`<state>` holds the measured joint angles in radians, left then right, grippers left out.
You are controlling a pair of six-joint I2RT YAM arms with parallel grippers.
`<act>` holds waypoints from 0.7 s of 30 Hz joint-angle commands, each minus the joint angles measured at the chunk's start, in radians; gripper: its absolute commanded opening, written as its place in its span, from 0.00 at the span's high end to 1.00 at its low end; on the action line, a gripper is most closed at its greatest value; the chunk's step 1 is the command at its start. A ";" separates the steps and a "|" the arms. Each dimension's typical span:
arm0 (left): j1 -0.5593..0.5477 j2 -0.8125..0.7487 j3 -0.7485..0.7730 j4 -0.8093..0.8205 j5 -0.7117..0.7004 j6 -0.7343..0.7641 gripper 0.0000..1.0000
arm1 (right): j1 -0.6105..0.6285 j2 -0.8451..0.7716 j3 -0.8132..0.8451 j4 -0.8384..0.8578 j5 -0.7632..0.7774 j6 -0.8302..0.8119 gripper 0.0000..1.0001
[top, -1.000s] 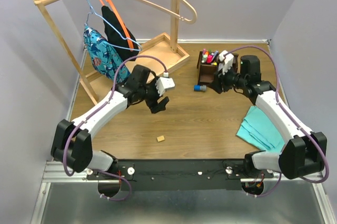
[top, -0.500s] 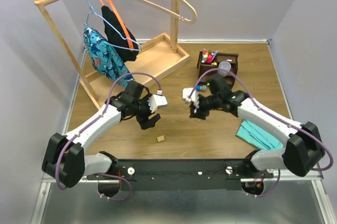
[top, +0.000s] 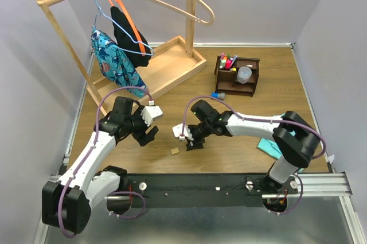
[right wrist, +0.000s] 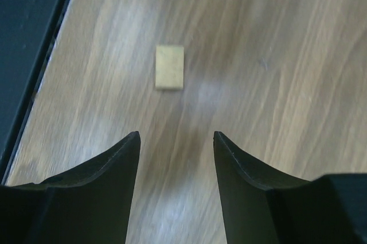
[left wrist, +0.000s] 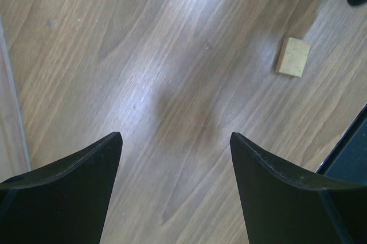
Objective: Sort the stationery into containers
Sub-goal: Pick up the stationery from the center of the board.
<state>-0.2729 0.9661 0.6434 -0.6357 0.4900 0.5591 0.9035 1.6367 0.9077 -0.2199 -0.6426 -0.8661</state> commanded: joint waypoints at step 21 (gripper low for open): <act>0.106 -0.162 -0.031 -0.044 0.010 0.032 0.14 | 0.106 0.153 0.053 0.136 -0.019 0.035 0.45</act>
<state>-0.1757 0.8078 0.6136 -0.6830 0.4889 0.5842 1.0000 1.7885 0.9745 -0.0986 -0.6746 -0.8528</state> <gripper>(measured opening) 0.853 0.550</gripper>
